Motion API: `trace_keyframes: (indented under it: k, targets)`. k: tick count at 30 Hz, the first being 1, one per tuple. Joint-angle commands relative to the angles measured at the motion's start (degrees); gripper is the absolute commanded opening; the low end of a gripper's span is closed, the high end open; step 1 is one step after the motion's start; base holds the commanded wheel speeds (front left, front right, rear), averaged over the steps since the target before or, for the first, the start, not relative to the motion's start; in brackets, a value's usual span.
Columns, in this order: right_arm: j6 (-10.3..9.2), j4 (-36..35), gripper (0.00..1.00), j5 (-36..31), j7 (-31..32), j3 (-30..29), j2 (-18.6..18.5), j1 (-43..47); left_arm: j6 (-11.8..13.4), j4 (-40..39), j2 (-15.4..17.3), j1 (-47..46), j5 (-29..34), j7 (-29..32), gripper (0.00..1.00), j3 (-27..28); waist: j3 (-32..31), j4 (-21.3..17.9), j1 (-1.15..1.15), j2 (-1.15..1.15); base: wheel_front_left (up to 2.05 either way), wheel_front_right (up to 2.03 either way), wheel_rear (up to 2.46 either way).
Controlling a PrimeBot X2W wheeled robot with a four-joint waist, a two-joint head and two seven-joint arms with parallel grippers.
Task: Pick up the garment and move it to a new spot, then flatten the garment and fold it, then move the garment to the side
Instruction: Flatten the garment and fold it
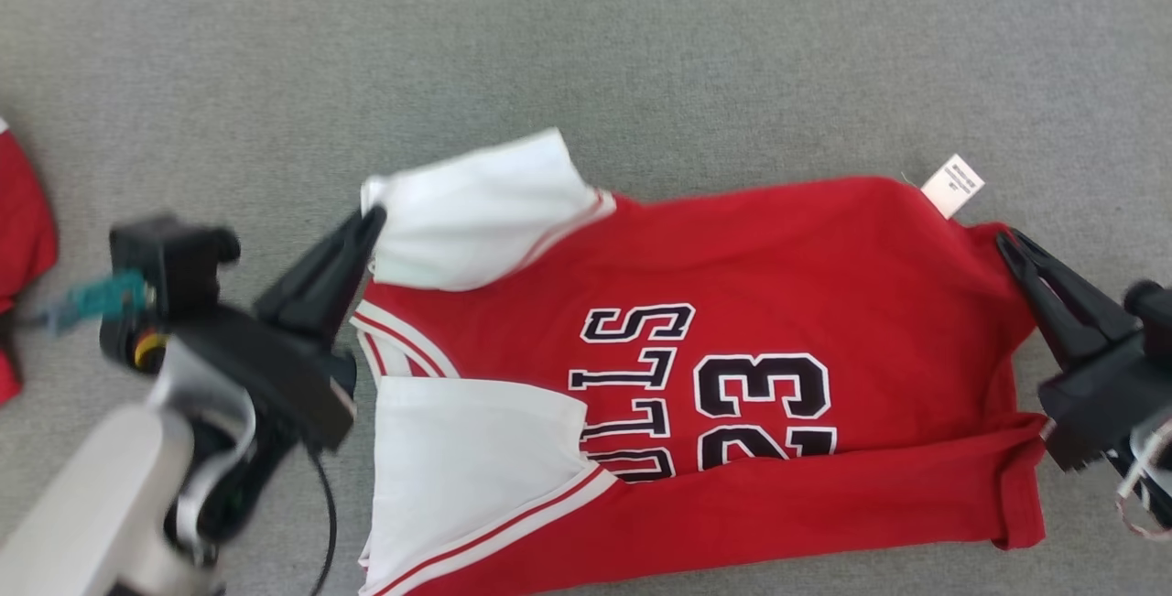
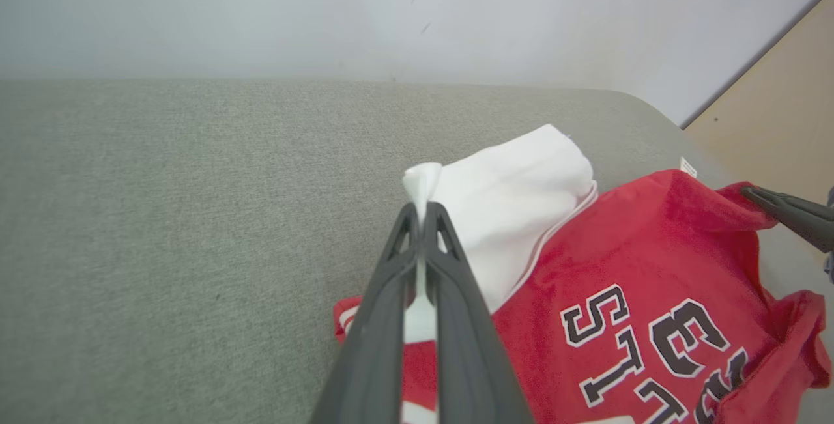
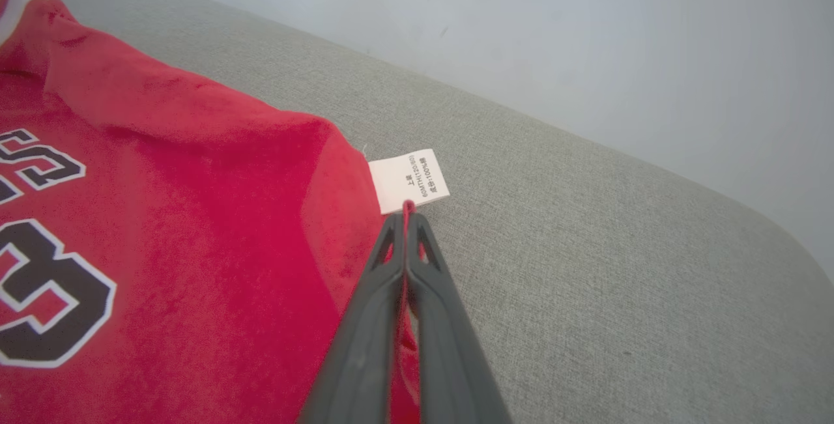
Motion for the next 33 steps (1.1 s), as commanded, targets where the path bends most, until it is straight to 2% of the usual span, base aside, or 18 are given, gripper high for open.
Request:
trace_keyframes:
  k: [1, 9, 21, 30, 31, 32, 33]
  targets:
    - [-0.05, -1.0, 0.0, -0.5, -0.3, -1.0, -0.8, 1.6, 1.0, -2.3, 0.9, 2.6, -0.6, -0.3, 0.0, 0.4, -0.6, 0.6, 0.01, 0.0, 0.0, 0.0, 0.0]
    - [-0.05, -7.2, 0.0, -0.9, -0.3, -7.9, -1.1, 12.2, 5.9, -14.1, 3.5, 16.6, -2.0, -1.9, 0.0, 1.5, -1.8, 0.8, 0.01, 0.0, 0.0, 0.0, 0.0]
    - [-0.05, -7.4, 0.0, 0.1, -0.3, -11.3, 1.0, 18.7, 8.0, -17.2, 2.1, 27.5, -5.2, -5.2, 0.0, 1.3, -2.4, 0.3, 0.01, 0.0, 0.0, 0.0, 0.0]
    - [-0.05, -5.4, 0.0, 0.9, -0.3, -13.1, 3.4, 21.5, 8.2, -16.8, 0.8, 32.0, -8.0, -7.1, 0.0, 1.7, -3.3, 0.1, 0.01, 0.0, 0.0, 0.0, 0.0]
    - [-0.05, -5.5, 0.03, 1.1, -0.3, -12.9, 3.9, 21.5, 8.2, -16.3, 0.7, 32.3, -8.3, -7.0, 0.0, 1.5, -3.4, 0.0, 0.01, 0.0, 0.0, 0.0, 0.0]
    - [-0.05, -5.1, 0.21, 1.6, -0.3, -13.0, 4.4, 21.6, 8.4, -15.8, 0.7, 32.6, -8.3, -6.8, 0.0, 1.4, -3.5, 0.0, 0.01, 0.0, 0.0, 0.0, 0.0]
    - [-0.05, -4.8, 0.58, 1.8, -0.2, -12.9, 4.7, 21.9, 8.6, -15.4, 0.6, 32.9, -8.4, -6.8, 0.0, 1.4, -3.6, -0.1, 0.01, 0.0, 0.0, 0.0, 0.0]
